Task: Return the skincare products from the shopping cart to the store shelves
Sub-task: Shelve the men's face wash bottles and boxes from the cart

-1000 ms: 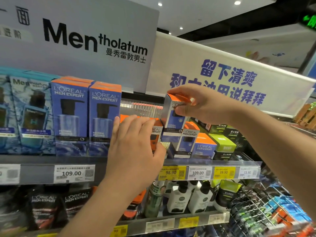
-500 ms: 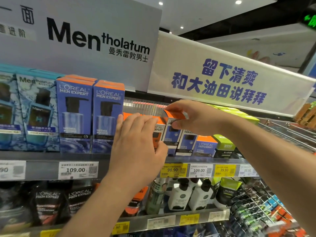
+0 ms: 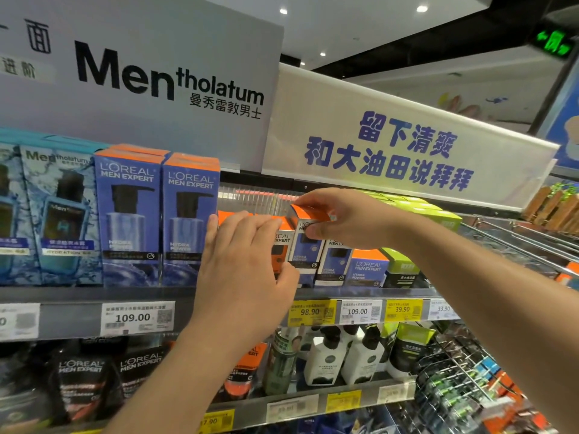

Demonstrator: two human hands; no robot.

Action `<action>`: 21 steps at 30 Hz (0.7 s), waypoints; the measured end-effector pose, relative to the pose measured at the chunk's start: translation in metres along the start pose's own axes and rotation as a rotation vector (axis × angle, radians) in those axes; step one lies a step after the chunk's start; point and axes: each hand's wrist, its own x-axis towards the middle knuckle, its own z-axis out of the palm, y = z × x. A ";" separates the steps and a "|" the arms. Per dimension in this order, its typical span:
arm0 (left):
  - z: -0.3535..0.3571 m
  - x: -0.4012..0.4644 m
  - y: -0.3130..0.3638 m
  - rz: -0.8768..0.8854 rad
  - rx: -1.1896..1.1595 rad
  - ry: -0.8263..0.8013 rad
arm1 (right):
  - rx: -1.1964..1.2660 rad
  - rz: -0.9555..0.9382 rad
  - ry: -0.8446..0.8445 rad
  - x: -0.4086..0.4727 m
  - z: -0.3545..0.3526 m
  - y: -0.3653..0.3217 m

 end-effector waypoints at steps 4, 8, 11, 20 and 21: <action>0.000 0.000 0.000 0.005 0.003 0.003 | -0.002 0.003 -0.015 0.000 -0.004 0.001; 0.001 0.000 0.000 0.005 0.012 0.001 | -0.026 -0.010 -0.012 0.001 -0.001 0.002; 0.001 0.000 -0.001 0.009 0.016 0.001 | -0.019 -0.001 -0.001 0.001 0.000 0.003; 0.001 0.001 -0.001 0.014 -0.011 0.021 | -0.009 0.016 -0.018 0.002 -0.001 0.004; 0.001 0.001 -0.001 0.015 -0.016 0.022 | -0.011 0.010 -0.020 0.002 -0.001 0.004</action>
